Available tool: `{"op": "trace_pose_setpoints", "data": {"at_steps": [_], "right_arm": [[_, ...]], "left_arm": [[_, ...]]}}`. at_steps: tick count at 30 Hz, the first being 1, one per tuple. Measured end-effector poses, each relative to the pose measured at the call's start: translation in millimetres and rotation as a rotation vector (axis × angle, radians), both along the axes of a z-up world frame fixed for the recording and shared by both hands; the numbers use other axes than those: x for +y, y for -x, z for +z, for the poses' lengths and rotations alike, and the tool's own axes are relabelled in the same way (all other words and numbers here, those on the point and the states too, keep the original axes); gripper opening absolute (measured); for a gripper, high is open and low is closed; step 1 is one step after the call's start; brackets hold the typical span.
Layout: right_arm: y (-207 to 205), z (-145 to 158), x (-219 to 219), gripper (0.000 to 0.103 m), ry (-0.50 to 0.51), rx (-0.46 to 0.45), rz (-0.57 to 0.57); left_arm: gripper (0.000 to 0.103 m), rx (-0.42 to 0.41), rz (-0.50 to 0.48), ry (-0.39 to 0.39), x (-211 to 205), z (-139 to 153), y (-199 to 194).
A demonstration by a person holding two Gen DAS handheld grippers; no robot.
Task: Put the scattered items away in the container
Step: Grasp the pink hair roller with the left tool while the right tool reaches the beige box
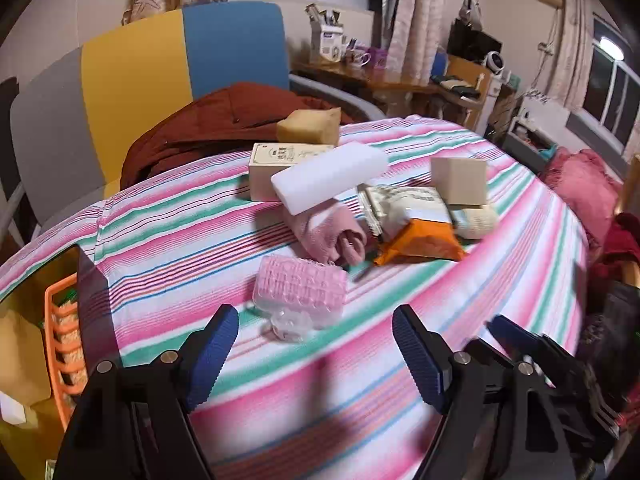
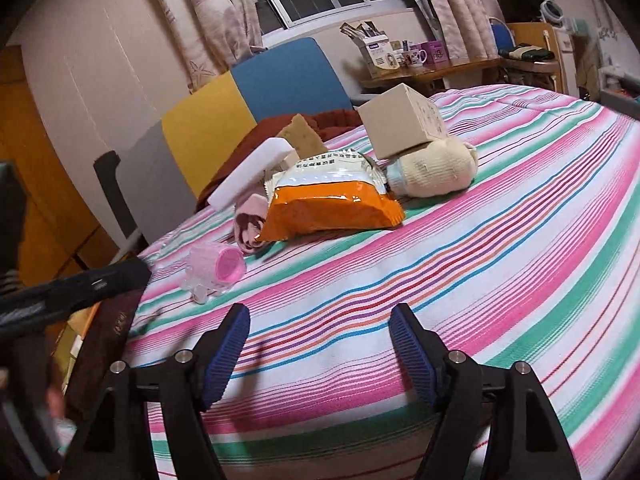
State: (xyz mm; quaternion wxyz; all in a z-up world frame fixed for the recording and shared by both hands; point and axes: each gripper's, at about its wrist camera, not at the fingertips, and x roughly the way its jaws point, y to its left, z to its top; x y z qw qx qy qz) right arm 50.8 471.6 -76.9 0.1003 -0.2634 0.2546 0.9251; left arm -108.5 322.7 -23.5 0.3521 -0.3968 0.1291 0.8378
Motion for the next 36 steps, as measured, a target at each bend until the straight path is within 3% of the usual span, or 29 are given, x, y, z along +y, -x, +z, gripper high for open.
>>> {"op": "trace_pose_setpoints", "data": {"at_steps": [22, 28, 36], "right_arm": [[0.6, -1.6, -0.2, 0.083, 0.024, 0.044, 0.037], [0.9, -1.8, -0.6, 0.084, 0.022, 0.041, 0.038], [1.8, -2.2, -1.2, 0.084, 0.012, 0.033, 0.038]], "left_arm": [[0.081, 0.006, -0.014, 0.154, 40.5, -35.5, 39.9], [0.067, -0.025, -0.004, 0.145, 38.8, -39.9, 44.9], [0.067, 0.006, -0.037, 0.150, 40.0, -39.1, 33.3]]}}
